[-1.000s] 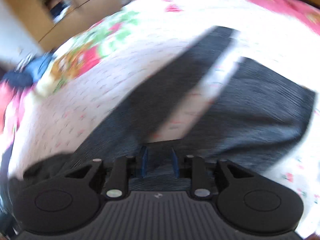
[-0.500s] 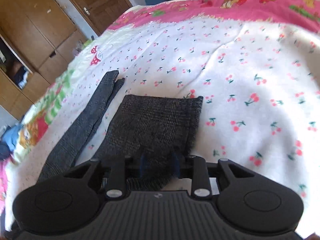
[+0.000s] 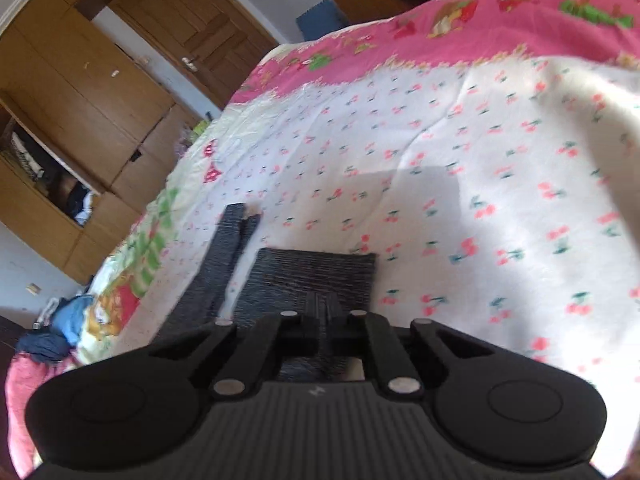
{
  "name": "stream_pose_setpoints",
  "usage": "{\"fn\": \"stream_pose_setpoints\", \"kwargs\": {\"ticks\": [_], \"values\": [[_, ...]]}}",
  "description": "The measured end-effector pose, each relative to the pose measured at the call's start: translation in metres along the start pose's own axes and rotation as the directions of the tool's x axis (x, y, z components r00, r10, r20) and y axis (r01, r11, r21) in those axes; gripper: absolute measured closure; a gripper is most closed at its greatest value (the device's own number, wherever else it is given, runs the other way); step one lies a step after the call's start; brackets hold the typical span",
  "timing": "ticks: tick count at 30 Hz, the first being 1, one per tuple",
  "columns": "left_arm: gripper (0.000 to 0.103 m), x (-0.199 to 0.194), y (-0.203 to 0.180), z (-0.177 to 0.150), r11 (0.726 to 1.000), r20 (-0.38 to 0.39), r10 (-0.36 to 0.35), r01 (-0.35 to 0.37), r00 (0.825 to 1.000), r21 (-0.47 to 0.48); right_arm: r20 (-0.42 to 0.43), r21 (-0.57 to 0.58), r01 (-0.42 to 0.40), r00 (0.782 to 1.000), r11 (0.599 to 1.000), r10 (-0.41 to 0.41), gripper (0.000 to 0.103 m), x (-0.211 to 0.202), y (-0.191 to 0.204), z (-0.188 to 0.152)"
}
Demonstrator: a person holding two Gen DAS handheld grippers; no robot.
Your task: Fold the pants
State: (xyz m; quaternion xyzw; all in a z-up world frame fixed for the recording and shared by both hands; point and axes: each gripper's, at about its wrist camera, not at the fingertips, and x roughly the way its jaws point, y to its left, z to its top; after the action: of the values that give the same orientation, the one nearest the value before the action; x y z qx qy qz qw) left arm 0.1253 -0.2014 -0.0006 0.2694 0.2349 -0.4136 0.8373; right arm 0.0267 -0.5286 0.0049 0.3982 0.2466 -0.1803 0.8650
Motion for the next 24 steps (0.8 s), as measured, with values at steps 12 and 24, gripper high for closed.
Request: {"fn": "stream_pose_setpoints", "kwargs": {"ticks": [12, 24], "values": [[0.056, 0.008, -0.010, 0.007, 1.000, -0.012, -0.021, 0.021, 1.000, 0.017, -0.050, 0.153, -0.025, 0.998, 0.988, 0.033, 0.099, 0.055, -0.004, 0.002], [0.047, 0.045, -0.029, 0.007, 0.998, -0.045, -0.063, 0.064, 0.997, 0.013, -0.028, 0.000, 0.193, 0.981, 0.981, -0.193, 0.090, -0.026, -0.017, -0.021]]}}
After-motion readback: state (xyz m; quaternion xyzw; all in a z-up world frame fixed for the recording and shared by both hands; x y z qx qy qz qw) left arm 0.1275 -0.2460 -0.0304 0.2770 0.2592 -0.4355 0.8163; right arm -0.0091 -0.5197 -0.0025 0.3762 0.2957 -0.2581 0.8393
